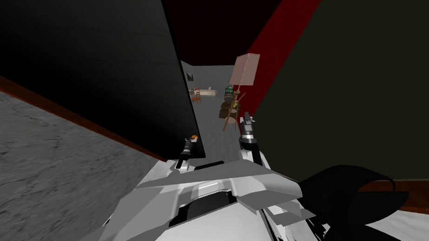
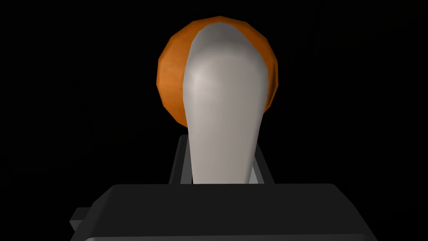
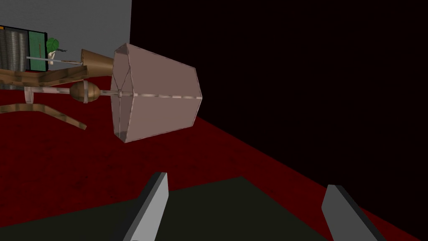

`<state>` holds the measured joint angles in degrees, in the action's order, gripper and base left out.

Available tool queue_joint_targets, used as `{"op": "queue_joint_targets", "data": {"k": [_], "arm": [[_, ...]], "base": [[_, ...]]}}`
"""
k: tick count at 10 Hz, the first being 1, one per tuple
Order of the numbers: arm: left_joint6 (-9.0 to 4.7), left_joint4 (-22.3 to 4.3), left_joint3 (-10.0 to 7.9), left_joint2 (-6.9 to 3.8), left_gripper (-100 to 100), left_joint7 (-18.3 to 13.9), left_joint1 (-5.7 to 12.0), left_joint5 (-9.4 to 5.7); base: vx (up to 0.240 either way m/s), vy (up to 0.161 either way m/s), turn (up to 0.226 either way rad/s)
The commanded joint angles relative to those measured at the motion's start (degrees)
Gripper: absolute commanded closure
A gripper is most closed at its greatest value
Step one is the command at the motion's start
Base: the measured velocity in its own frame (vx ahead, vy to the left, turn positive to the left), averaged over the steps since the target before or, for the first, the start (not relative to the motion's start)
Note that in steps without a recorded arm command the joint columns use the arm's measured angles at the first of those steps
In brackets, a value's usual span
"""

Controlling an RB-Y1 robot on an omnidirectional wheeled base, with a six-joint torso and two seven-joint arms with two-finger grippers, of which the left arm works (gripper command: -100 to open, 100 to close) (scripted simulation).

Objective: Push the door open

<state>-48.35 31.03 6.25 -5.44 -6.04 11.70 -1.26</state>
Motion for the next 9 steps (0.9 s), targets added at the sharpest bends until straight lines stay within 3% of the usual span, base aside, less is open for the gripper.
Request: {"op": "queue_joint_targets", "data": {"k": [1,3,5,6,9], "arm": [[-0.43,-0.14,-1.4,-0.54,100,0.54,0.52,-0.68],[-0.13,-0.29,-3.14,-0.52,100,1.44,0.59,-1.52],[-0.13,-0.29,-3.14,-0.52,100,1.44,0.59,-1.52],[0.09,-0.4,-4.39,-0.49,100,2.09,0.64,-2.13],[0.36,-0.54,-5.93,-0.43,100,2.88,0.71,-2.88]], "base": [[0.152,-0.119,0.043],[0.177,-0.128,0.062],[0.081,-0.053,0.023],[0.096,-0.066,0.011],[0.134,-0.117,0.07]]}}
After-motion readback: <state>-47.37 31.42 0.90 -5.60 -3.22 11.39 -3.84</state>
